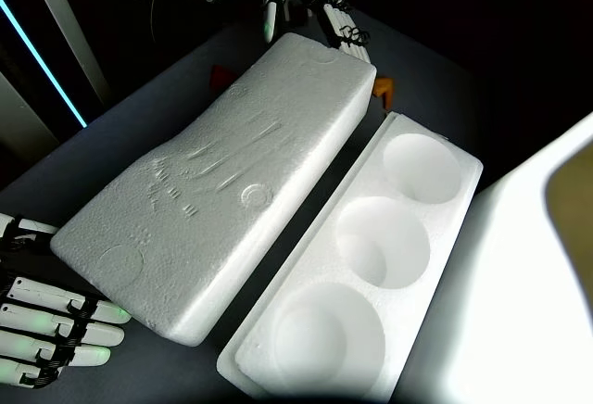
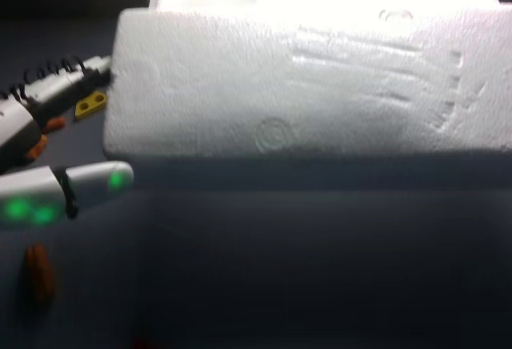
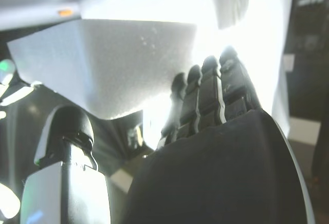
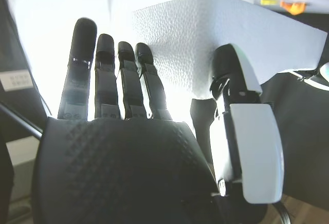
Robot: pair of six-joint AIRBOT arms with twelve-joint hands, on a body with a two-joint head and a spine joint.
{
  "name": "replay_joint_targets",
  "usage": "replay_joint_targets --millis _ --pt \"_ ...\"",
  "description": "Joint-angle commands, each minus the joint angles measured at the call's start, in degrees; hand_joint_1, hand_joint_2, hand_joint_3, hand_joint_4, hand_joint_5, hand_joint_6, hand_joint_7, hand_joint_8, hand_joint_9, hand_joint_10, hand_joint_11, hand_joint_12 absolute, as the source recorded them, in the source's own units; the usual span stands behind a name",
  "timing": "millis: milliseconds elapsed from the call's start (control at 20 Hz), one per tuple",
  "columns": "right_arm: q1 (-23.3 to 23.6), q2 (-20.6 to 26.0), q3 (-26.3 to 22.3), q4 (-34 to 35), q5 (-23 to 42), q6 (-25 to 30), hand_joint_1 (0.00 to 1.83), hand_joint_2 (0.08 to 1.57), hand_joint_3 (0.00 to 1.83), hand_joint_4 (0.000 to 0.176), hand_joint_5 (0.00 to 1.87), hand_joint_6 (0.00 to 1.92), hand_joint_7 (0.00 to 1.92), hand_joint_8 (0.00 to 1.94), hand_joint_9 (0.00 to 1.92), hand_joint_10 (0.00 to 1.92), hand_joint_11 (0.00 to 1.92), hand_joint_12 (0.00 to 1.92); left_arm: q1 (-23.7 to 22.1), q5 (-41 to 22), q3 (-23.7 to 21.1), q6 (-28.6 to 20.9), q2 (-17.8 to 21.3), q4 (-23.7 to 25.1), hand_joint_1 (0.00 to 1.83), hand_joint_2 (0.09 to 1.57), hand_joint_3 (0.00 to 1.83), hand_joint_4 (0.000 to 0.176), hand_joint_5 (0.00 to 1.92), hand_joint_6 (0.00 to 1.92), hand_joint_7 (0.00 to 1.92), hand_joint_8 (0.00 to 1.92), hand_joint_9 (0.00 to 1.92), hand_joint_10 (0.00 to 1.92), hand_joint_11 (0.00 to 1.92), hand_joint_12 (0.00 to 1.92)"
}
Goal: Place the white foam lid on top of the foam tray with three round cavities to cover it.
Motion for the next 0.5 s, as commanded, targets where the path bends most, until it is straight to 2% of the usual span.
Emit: replay_joint_targets --millis 0,100,150,200,250,350,400,450 --pt "1.08 0.73 0.00 -3.95 9.10 0.90 0.40 1.27 0.00 0.000 0.00 0.37 0.05 0.00 0.00 0.26 0.00 1.39 -1.53 -8.31 0.06 -0.25 0.34 4.13 0.38 1.14 0.00 0.000 0.09 0.00 0.00 0.00 0.00 0.00 0.00 0.00" --pt "2.37 0.86 0.70 -4.14 9.11 0.90 0.43 1.25 0.00 0.000 0.03 0.34 0.11 0.01 0.00 0.38 0.00 1.43 -4.54 -6.64 1.15 -0.13 0.18 5.34 0.39 1.14 0.00 0.000 0.08 0.00 0.00 0.00 0.00 0.00 0.00 0.00" --pt "3.06 0.87 1.26 -4.16 9.05 0.90 0.47 1.24 0.00 0.000 0.03 0.35 0.10 0.00 0.00 0.34 0.00 1.44 -6.28 -5.38 2.01 -0.13 -0.18 6.00 0.45 1.13 0.00 0.000 0.07 0.00 0.00 0.00 0.00 0.00 0.00 0.00" --pt "3.88 0.88 1.84 -4.16 8.67 0.90 0.44 1.23 0.00 0.000 0.00 0.42 0.11 0.00 0.00 0.32 0.00 1.44 -8.27 -4.14 2.94 -0.13 -0.69 6.73 0.49 1.14 0.00 0.000 0.08 0.00 0.00 0.00 0.00 0.00 0.00 0.00" --pt "4.57 0.88 2.25 -4.18 8.28 0.90 0.42 1.21 0.00 0.000 0.01 0.55 0.11 0.00 0.00 0.32 0.00 1.59 -9.51 -3.33 3.46 -0.13 -1.06 7.18 0.54 1.13 0.00 0.000 0.08 0.00 0.00 0.00 0.00 0.00 0.00 0.00" --pt "7.12 0.87 3.45 -4.70 6.42 0.85 0.34 1.20 0.00 0.000 0.00 0.50 0.16 0.02 0.00 0.59 0.00 1.71 -12.46 -1.15 5.27 -0.49 -2.18 8.17 0.59 1.12 0.00 0.000 0.09 0.00 0.00 0.00 0.00 0.00 0.00 0.00" --pt "8.09 0.87 3.86 -4.84 5.64 0.64 0.32 1.20 0.00 0.000 0.00 0.47 0.19 0.03 0.00 0.67 0.00 1.73 -13.18 -0.62 5.78 -0.63 -2.48 8.38 0.60 1.11 0.00 0.000 0.10 0.01 0.00 0.00 0.00 0.00 0.00 0.00" --pt "9.77 0.82 4.49 -5.18 4.32 0.32 0.35 1.21 0.00 0.000 0.00 0.66 0.20 0.03 0.00 0.66 0.00 1.75 -14.14 0.23 6.49 -0.63 -2.87 8.48 0.61 1.11 0.00 0.000 0.10 0.01 0.00 0.00 0.00 0.00 0.00 0.00"
